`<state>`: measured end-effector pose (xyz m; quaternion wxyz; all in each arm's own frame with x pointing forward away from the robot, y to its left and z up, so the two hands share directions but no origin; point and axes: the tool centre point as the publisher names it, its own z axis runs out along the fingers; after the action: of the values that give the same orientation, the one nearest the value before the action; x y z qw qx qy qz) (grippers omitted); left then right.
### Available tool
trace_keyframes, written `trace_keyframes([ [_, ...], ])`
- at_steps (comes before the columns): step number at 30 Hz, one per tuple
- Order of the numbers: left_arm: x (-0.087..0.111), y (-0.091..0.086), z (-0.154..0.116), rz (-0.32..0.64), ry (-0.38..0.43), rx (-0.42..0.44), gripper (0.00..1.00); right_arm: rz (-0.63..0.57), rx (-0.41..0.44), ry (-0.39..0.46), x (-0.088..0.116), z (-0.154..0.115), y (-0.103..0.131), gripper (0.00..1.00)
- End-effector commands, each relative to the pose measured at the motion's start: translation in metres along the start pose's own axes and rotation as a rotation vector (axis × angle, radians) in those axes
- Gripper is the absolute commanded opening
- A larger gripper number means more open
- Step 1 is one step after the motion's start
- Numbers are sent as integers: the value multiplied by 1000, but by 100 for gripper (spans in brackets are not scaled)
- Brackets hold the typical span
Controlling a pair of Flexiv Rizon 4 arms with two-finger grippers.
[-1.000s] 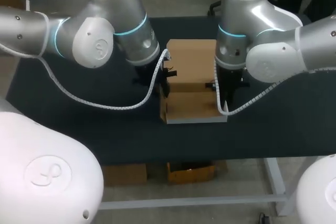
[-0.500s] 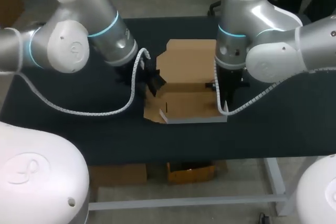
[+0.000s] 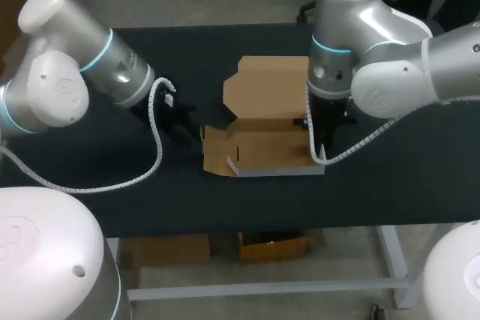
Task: Assemble the packaging by folding the flat box into shape, placing the metal phone stand inside, and closing the box properly
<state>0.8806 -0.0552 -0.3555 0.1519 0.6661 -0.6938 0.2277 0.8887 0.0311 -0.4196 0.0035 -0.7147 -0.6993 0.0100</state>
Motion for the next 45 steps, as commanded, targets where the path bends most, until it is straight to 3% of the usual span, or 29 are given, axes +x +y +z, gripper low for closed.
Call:
trace_keyframes([
  [1, -11, 3, 1, 2, 89, 4, 31, 0, 0, -2, 0, 0, 0, 0],
  [22, -25, -1, 28, 1, 162, 19, 30, 0, 0, -2, 0, 0, 0, 0],
  [45, -21, -5, 49, 15, 191, -6, 29, 0, 0, -2, 0, 0, 0, 0],
])
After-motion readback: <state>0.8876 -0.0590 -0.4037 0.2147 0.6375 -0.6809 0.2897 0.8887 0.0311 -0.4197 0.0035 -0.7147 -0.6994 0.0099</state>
